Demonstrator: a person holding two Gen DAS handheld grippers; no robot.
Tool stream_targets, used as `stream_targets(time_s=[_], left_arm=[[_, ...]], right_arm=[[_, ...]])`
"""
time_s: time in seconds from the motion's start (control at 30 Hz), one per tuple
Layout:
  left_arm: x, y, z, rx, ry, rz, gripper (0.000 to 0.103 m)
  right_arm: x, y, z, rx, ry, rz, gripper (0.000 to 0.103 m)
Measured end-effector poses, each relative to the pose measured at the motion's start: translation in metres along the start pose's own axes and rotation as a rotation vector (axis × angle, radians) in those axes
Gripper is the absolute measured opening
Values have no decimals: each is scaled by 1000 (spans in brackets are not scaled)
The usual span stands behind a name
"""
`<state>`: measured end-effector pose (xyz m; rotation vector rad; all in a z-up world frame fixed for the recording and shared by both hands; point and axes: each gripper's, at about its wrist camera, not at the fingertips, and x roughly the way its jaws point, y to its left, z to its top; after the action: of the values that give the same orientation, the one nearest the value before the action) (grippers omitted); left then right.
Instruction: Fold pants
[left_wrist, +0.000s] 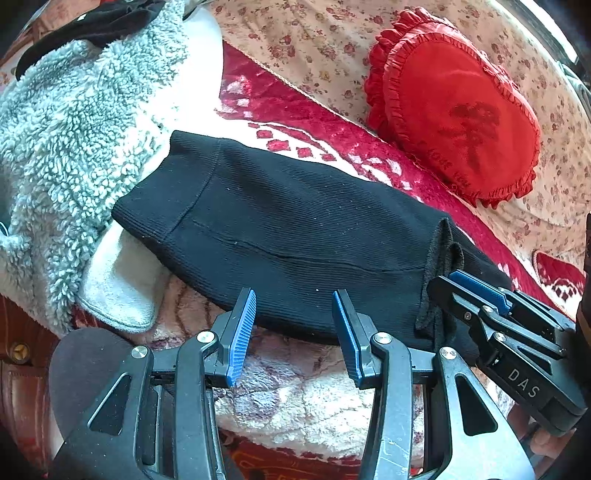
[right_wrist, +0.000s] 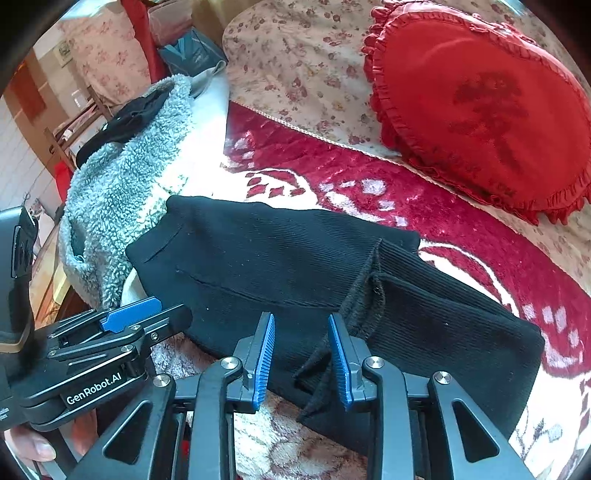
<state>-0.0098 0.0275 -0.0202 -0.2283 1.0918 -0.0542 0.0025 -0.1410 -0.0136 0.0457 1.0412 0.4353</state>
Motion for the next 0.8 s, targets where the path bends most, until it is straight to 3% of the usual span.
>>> stream_targets(time_s=[0.8], left_arm=[[-6, 55, 5, -168, 23, -30, 42]], right_arm=[[23, 18, 19, -43, 21, 11, 34]])
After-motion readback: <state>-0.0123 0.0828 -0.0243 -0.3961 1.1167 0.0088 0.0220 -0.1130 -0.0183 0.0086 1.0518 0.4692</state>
